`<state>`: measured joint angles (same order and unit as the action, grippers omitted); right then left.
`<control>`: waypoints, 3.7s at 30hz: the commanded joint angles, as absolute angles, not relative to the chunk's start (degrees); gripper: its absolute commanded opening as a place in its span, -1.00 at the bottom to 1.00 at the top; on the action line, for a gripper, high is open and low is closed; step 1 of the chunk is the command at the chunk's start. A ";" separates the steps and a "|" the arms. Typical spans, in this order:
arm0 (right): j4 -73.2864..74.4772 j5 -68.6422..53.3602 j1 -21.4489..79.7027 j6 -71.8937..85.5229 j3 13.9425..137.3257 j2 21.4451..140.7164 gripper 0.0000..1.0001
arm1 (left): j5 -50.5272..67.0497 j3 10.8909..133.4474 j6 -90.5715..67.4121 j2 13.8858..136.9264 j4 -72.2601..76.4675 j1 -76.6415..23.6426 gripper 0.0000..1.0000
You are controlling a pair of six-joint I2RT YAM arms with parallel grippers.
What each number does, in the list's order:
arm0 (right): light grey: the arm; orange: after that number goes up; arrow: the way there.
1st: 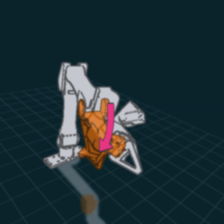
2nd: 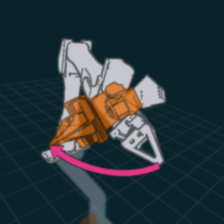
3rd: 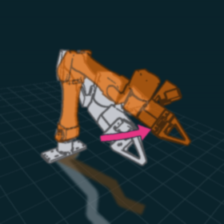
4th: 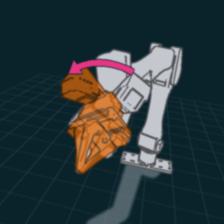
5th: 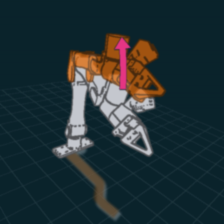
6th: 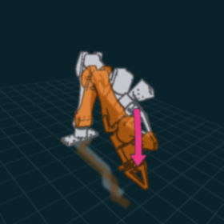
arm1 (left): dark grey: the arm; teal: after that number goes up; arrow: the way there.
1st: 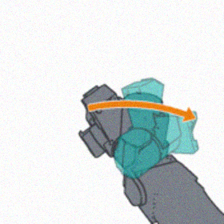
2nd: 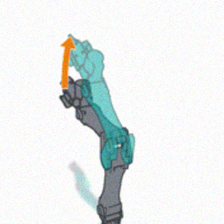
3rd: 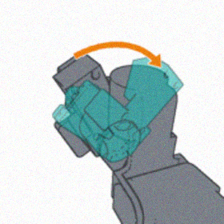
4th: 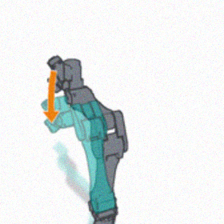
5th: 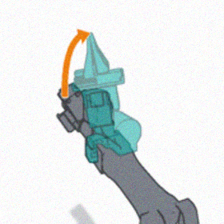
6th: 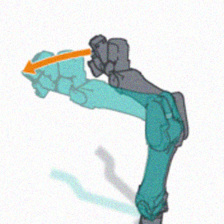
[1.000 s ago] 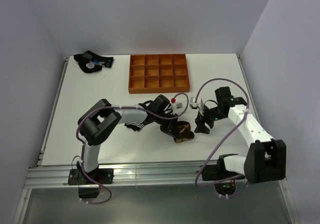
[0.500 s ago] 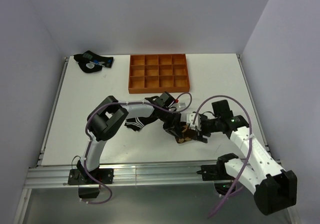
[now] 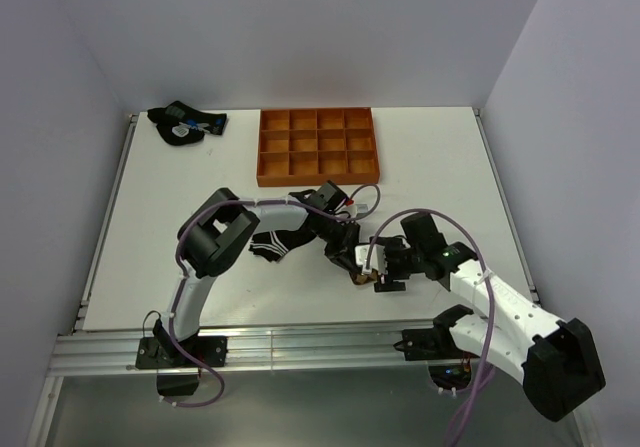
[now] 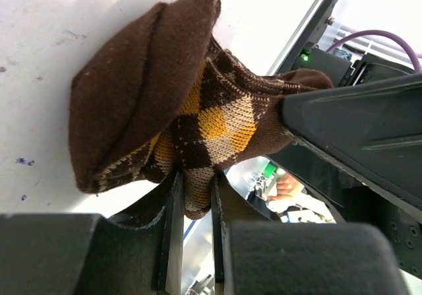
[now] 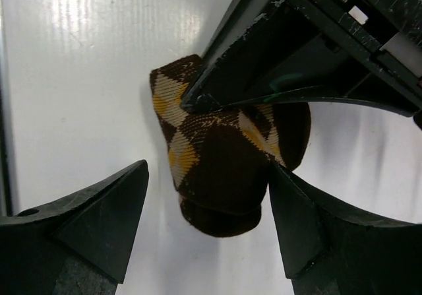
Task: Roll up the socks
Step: Roll the sock at the center of the board.
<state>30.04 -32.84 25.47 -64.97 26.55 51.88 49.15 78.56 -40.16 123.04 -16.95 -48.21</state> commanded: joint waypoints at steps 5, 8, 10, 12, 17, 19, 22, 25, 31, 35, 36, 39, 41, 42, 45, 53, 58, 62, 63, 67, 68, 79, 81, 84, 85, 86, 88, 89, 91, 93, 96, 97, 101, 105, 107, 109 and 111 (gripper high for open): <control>22.68 -30.41 27.77 -63.99 25.93 58.43 0.61 | 45.88 76.73 -38.41 126.30 -18.63 -46.32 -0.99; 21.19 -29.97 28.65 -63.72 26.02 61.07 0.59 | 46.06 75.85 -38.23 126.83 -18.11 -45.35 -0.99; 20.48 -29.71 28.83 -63.46 26.19 62.40 0.57 | 46.23 75.24 -38.23 127.00 -17.49 -44.83 -0.99; 20.39 -29.97 28.83 -63.19 27.07 64.42 0.52 | 45.88 75.15 -38.14 127.18 -17.58 -44.39 -0.99; 22.75 -31.11 28.83 -61.61 31.01 68.98 0.25 | 44.22 75.41 -38.58 127.88 -17.75 -43.77 -0.95; 25.99 -32.16 28.83 -61.26 33.21 70.83 0.12 | 42.29 75.32 -39.11 127.27 -17.32 -43.77 -0.88; 28.82 -33.13 28.57 -59.95 36.99 74.34 -0.09 | 40.17 73.48 -41.74 125.07 -14.26 -43.77 -0.82; 31.62 -34.36 27.87 -59.77 38.84 76.54 -0.24 | 37.71 70.67 -45.17 121.83 -11.44 -43.77 -0.65; 39.36 -36.39 25.84 -61.17 46.57 85.85 -0.47 | 29.72 64.08 -49.92 113.92 -3.78 -43.77 -0.37; 41.48 -35.68 24.96 -61.08 48.86 89.64 -0.47 | 23.57 59.95 -52.11 108.91 -0.44 -43.86 -0.29; 42.88 -35.77 24.70 -61.35 49.30 90.43 -0.47 | 20.34 58.20 -52.38 106.55 1.82 -43.86 -0.26; 45.96 -36.39 23.91 -62.22 52.29 93.51 -0.47 | 14.97 54.69 -52.12 102.84 3.34 -44.21 -0.21; 47.72 -36.56 23.47 -62.23 54.22 95.44 -0.47 | 9.60 51.96 -50.90 98.80 5.09 -44.91 -0.19; 48.42 -36.56 22.94 -62.40 55.01 96.06 -0.47 | 7.49 51.07 -50.71 97.48 5.18 -45.26 -0.18; 51.32 -36.47 22.06 -62.14 58.44 99.39 -0.47 | 1.42 47.91 -48.96 91.87 7.12 -47.63 -0.16; 58.97 -35.60 19.69 -59.77 66.61 108.45 -0.46 | -12.28 49.21 -33.86 89.20 7.65 -57.12 -0.07; 63.01 -36.47 18.37 -59.06 70.56 113.46 -0.46 | -14.32 52.99 -23.48 94.03 7.56 -62.22 -0.04; 65.65 -37.00 17.23 -58.36 73.12 115.92 -0.46 | -14.41 55.02 -17.32 95.80 9.22 -63.28 -0.01; 66.00 -37.09 16.88 -57.84 73.47 116.36 -0.46 | -13.98 55.37 -16.71 96.41 9.14 -63.46 0.00; 65.92 -36.65 16.44 -56.96 73.65 116.54 -0.46 | -13.89 58.79 -13.02 99.31 8.00 -63.46 -0.01; 65.92 -36.65 16.44 -56.87 73.65 116.63 -0.46 | -13.54 59.06 -12.49 99.75 8.17 -63.46 -0.01; 63.11 -36.30 16.35 -52.04 72.69 115.67 -0.45 | -7.92 62.23 -14.41 106.26 6.24 -63.46 -0.02; 62.05 -35.86 16.35 -51.24 71.90 114.79 -0.43 | -7.03 62.58 -15.29 107.31 5.63 -63.46 -0.07; 60.91 -35.33 16.35 -50.02 71.11 113.91 -0.38 | -6.24 63.10 -16.43 108.98 4.23 -63.46 -0.20; 60.39 -34.81 16.35 -49.57 70.93 113.65 -0.33 | -6.15 63.80 -16.87 109.51 3.52 -63.46 -0.27; 59.86 -34.46 16.35 -49.05 70.58 113.29 -0.31 | -5.98 64.07 -17.14 109.95 2.91 -63.54 -0.41; 57.58 -32.97 16.43 -47.38 69.61 111.80 -0.22 | -5.63 64.42 -17.58 111.00 1.85 -63.54 -0.58; 56.70 -32.44 16.44 -46.50 69.17 110.84 -0.20 | -5.45 64.25 -17.75 111.27 1.85 -63.54 -0.67; 54.68 -31.38 16.44 -44.74 68.12 109.87 -0.12 | -5.27 63.99 -18.19 111.53 1.76 -63.54 -0.74; 52.92 -30.06 16.44 -42.81 67.24 108.90 -0.07 | -5.01 63.72 -18.46 111.80 1.58 -63.54 -0.80; 51.24 -29.27 16.35 -41.05 66.27 107.49 0.07 | -4.83 63.11 -18.81 112.06 1.76 -63.72 -0.81; 50.98 -29.27 16.43 -40.78 66.18 107.14 0.10 | -5.18 62.84 -18.90 112.06 1.84 -63.81 -0.81; 51.59 -29.79 16.26 -40.43 66.27 105.65 0.16 | -5.36 62.40 -18.98 111.80 2.28 -63.90 -0.81; 51.42 -29.79 15.73 -39.46 66.27 103.63 0.21 | -5.71 62.58 -19.16 111.62 2.20 -63.90 -0.82; 51.33 -29.79 15.21 -38.85 66.36 102.66 0.22 | -5.63 62.58 -19.07 111.71 2.11 -63.90 -0.82; 51.59 -29.79 14.77 -38.50 66.36 102.22 0.23 | -5.71 62.49 -19.25 111.71 2.28 -63.90 -0.82; 51.94 -30.32 13.98 -38.41 66.44 101.87 0.25 | -5.71 62.49 -19.25 111.62 2.37 -63.98 -0.83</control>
